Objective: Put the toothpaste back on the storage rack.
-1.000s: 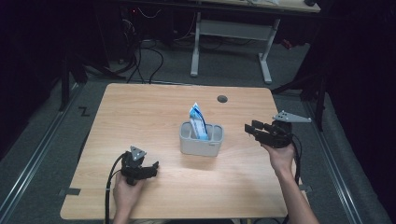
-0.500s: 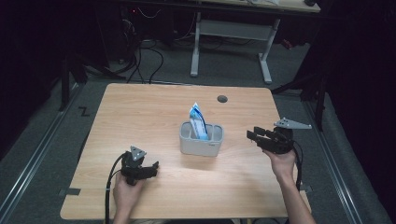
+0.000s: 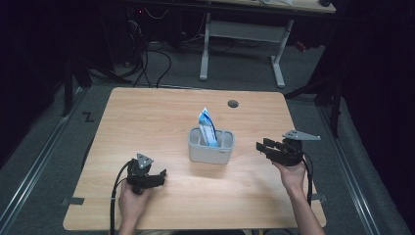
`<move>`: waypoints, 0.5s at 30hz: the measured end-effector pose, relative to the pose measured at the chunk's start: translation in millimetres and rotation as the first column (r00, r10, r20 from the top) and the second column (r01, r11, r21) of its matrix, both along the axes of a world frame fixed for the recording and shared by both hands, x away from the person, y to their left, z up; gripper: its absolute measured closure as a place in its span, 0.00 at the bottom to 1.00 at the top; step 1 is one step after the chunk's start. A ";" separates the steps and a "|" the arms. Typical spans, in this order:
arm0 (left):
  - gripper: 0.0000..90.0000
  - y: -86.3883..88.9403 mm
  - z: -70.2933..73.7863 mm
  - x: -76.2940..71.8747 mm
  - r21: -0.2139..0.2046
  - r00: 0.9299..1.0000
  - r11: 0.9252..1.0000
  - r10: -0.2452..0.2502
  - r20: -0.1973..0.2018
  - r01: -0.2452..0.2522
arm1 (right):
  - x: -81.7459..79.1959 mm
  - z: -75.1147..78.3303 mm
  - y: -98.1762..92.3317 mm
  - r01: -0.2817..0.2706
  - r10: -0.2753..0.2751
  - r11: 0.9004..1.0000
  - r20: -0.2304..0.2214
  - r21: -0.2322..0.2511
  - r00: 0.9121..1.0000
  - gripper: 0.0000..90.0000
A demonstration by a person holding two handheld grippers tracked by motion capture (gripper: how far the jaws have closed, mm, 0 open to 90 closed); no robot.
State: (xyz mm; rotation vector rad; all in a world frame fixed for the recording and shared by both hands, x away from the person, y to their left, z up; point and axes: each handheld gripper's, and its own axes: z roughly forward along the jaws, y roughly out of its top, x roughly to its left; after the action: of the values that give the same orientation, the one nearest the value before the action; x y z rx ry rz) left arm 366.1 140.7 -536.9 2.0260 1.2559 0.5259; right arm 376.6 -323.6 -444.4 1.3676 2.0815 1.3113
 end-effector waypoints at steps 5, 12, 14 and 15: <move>0.19 0.0 0.0 0.0 0.000 1.000 1.000 0.000 0.000 0.000 | -0.4 -7.9 -0.7 0.006 -0.006 1.000 -0.011 0.004 1.000 0.61; 0.19 0.0 -0.1 0.0 0.000 1.000 1.000 0.000 0.001 0.000 | -1.7 -23.2 2.9 0.007 -0.008 1.000 -0.047 -0.030 0.999 0.62; 0.19 0.0 0.0 0.1 -0.001 1.000 1.000 0.000 0.000 0.000 | -1.7 -26.3 3.6 0.006 -0.009 0.999 -0.051 -0.046 0.999 0.62; 0.19 0.0 -0.1 0.1 0.000 1.000 1.000 0.000 0.000 0.000 | -2.0 -27.7 3.9 0.007 -0.009 0.999 -0.055 -0.046 0.998 0.62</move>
State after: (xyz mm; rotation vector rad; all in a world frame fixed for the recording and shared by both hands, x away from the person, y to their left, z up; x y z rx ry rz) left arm 366.2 140.7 -536.9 2.0254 1.2558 0.5259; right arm 374.6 -319.7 -472.1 1.4065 2.1265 1.2286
